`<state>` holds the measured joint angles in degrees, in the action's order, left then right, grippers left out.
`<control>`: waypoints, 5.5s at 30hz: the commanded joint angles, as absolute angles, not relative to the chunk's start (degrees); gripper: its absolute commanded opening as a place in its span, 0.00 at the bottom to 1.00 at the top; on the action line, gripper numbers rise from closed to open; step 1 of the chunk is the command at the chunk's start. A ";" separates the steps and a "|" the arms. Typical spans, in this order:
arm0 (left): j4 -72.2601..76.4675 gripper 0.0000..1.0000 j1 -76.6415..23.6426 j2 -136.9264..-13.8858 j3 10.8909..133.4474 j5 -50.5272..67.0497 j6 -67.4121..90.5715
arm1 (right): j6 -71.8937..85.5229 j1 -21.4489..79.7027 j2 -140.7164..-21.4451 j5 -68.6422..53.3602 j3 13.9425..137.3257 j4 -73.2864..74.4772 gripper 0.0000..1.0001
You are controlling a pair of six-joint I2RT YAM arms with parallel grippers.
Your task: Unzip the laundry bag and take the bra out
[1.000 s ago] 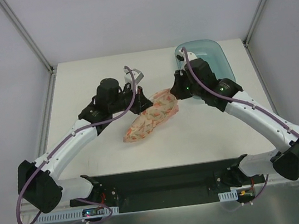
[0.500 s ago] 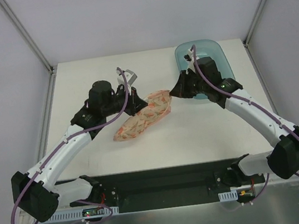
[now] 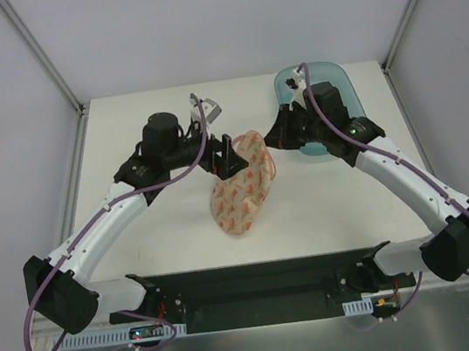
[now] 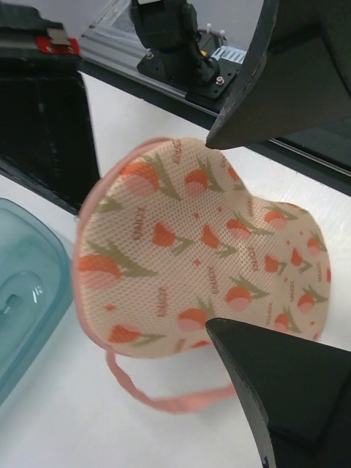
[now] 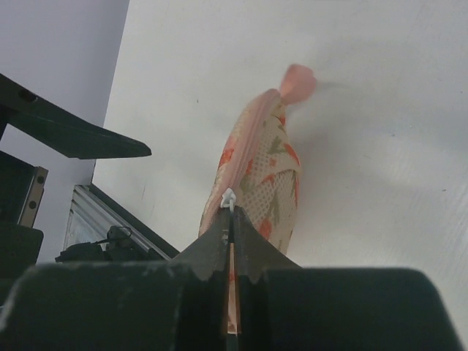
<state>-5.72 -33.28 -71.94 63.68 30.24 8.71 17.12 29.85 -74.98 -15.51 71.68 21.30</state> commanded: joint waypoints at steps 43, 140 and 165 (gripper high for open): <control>-13.62 0.00 -37.18 -80.78 83.94 17.32 -0.96 | 27.51 27.87 -78.41 -16.52 85.79 28.48 0.01; -40.25 0.00 -38.85 -92.64 97.56 37.71 -37.80 | 25.05 24.52 -76.99 -33.84 77.52 22.94 0.01; -40.17 0.00 -40.34 -96.77 99.94 29.00 -31.55 | 25.14 24.43 -77.26 -33.58 77.43 23.12 0.01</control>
<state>-39.59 -39.77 -97.95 100.47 31.40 -31.92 25.28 24.64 -78.13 -32.75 74.48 25.15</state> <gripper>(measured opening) 0.021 0.019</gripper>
